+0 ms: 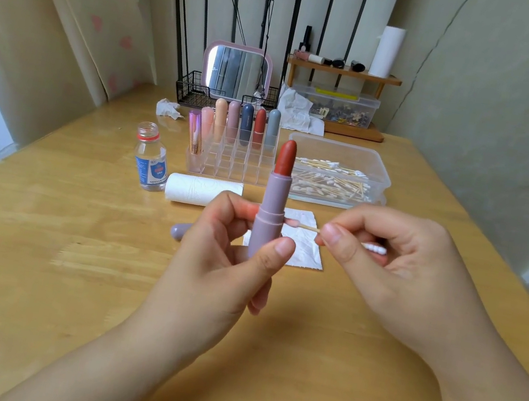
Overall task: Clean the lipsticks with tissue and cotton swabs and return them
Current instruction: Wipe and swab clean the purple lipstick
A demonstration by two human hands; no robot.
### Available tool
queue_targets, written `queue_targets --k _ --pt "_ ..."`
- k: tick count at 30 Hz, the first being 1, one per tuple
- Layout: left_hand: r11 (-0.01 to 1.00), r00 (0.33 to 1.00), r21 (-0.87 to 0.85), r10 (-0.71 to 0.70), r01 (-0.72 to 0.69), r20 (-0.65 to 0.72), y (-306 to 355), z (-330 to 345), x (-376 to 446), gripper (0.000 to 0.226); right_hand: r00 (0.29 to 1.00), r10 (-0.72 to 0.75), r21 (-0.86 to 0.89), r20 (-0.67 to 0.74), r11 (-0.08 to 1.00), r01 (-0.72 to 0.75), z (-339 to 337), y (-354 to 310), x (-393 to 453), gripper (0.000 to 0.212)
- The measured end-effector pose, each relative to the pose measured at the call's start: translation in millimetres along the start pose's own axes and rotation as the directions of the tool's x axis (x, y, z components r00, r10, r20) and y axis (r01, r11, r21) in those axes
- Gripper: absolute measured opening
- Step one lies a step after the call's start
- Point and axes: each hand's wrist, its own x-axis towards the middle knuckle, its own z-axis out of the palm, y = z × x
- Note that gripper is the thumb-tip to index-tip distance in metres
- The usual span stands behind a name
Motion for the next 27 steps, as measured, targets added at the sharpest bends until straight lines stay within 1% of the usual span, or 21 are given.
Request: queue_targets --k 2,8,12,17,19,22,25,27 --pt "1.000 1.000 0.026 -0.010 0.010 -0.027 0.9 1.4 -0.4 0.024 1.000 0.002 0.006 0.005 1.000 -0.002 -0.9 -0.6 0.2 0.016" --pt "0.998 0.997 0.060 -0.027 0.031 -0.076 1.3 3.2 -0.7 0.026 0.999 -0.029 -0.005 0.015 1.000 0.029 0.7 -1.7 0.3 0.016" --pt "0.995 0.996 0.094 -0.035 0.043 -0.084 -1.0 3.8 -1.2 0.026 0.999 -0.040 -0.033 0.007 0.999 0.040 6.6 -3.9 0.3 0.017" --pt "0.993 0.996 0.112 -0.034 0.042 -0.079 -5.0 5.3 -1.7 0.025 0.996 -0.059 -0.091 -0.071 0.995 0.052 21.7 -10.1 -1.0 0.019" --pt "0.996 0.997 0.083 -0.034 0.040 -0.063 -4.6 3.6 -1.0 0.028 0.997 -0.034 -0.043 -0.070 0.999 0.031 19.8 -10.3 -0.8 0.021" --pt "0.999 0.999 0.003 -0.049 0.049 0.003 -3.7 0.8 -0.4 0.033 0.998 0.045 0.068 -0.036 0.997 -0.042 8.1 -3.8 0.0 0.018" --pt "0.994 0.996 -0.088 -0.052 0.058 0.075 -2.8 -0.1 -0.4 0.028 0.997 0.079 0.142 0.019 0.987 -0.081 -1.2 4.8 2.2 0.020" --pt "0.984 0.990 -0.158 -0.065 0.084 0.122 -2.1 1.3 -0.3 0.020 0.994 0.094 0.172 0.054 0.980 -0.102 -2.8 9.4 4.0 0.018"
